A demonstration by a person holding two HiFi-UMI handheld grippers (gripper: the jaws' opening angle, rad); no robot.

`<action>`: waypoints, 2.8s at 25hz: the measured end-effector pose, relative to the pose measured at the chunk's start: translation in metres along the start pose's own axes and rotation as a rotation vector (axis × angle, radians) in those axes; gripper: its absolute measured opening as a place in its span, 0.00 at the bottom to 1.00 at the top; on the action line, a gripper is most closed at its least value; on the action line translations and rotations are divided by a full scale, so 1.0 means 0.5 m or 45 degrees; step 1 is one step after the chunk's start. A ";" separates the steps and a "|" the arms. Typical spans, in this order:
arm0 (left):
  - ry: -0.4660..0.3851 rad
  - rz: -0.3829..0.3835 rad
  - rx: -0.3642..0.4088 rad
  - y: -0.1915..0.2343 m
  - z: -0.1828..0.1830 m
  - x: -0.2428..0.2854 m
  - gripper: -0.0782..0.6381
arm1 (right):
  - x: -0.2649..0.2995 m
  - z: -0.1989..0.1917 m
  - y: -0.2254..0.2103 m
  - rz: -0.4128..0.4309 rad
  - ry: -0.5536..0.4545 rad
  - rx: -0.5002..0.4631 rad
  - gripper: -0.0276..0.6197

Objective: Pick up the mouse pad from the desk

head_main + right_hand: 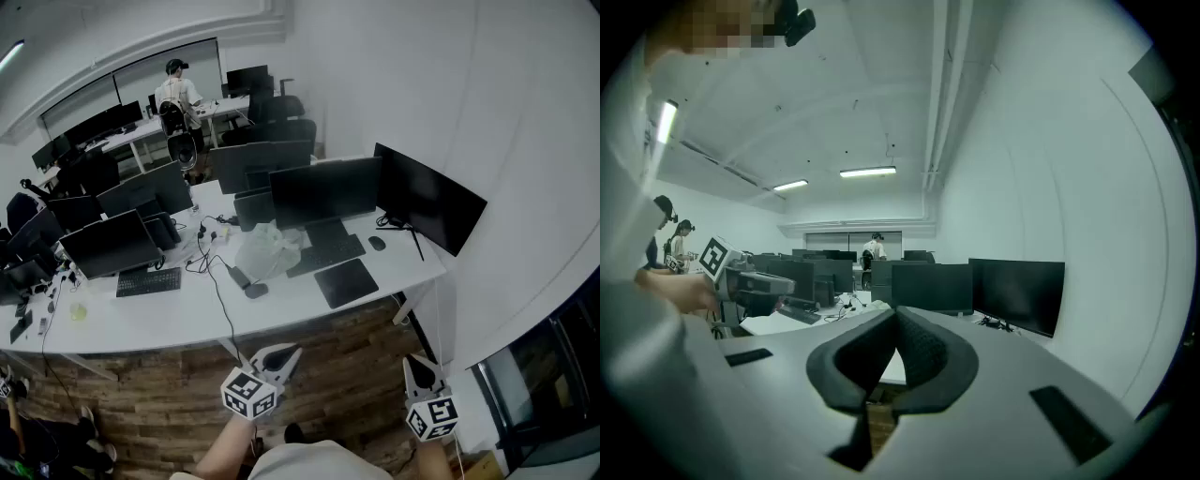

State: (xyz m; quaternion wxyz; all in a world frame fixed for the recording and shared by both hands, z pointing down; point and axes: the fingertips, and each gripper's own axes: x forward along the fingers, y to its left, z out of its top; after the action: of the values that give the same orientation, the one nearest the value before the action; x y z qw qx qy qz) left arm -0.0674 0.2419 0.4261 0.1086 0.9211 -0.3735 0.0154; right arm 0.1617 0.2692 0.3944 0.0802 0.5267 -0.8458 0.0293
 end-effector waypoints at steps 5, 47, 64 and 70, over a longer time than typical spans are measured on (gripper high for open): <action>-0.001 -0.002 0.002 0.000 -0.003 0.002 0.13 | 0.003 0.000 0.000 0.004 -0.004 -0.002 0.06; 0.037 -0.052 -0.013 0.085 -0.021 -0.045 0.13 | 0.088 -0.004 0.071 -0.062 0.040 0.030 0.38; 0.043 -0.051 -0.018 0.143 -0.037 -0.087 0.13 | 0.134 -0.021 0.134 -0.056 0.052 0.039 0.38; 0.054 -0.043 -0.036 0.159 -0.049 -0.054 0.13 | 0.171 -0.032 0.114 -0.030 0.072 0.034 0.38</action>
State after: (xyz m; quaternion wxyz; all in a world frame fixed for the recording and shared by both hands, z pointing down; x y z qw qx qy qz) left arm -0.1405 0.2105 0.4620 0.1298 0.9251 -0.3558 0.0276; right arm 0.0752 0.2208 0.4264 0.0976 0.5367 -0.8364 0.0546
